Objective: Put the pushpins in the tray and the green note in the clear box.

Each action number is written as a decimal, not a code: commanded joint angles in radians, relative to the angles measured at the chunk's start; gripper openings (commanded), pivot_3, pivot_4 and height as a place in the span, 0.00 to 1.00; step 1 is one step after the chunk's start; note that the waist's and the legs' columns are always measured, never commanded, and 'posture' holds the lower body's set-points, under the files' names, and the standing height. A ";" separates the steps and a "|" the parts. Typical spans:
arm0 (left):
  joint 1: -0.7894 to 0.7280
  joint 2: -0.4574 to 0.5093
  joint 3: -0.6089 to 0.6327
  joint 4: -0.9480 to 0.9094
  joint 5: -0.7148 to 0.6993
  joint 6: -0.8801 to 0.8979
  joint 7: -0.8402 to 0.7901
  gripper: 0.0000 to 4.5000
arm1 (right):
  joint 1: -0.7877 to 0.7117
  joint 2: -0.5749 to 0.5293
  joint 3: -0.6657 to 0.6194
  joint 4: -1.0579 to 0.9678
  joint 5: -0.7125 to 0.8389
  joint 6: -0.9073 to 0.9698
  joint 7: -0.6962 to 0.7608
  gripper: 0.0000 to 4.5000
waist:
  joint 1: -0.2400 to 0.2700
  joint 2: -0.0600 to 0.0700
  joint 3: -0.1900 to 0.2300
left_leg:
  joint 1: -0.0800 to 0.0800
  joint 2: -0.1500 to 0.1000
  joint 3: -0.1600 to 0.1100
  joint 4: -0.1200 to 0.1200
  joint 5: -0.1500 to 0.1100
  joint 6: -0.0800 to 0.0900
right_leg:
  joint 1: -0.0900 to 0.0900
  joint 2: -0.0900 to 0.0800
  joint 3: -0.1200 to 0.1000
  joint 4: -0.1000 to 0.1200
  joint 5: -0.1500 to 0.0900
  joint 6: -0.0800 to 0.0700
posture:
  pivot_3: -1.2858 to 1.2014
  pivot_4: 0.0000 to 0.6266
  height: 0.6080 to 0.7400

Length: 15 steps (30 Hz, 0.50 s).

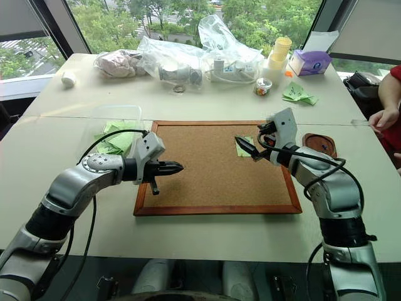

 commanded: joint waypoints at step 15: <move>0.013 -0.053 -0.011 0.016 0.112 -0.022 -0.011 0.00 | -0.149 0.080 0.040 0.361 -0.159 -0.169 0.125 1.00 | 0.001 0.000 0.000 | 0.000 -0.001 0.000 0.001 0.000 0.001 | 0.001 -0.002 0.000 0.002 0.000 0.000 | 0.52 0.24 0.99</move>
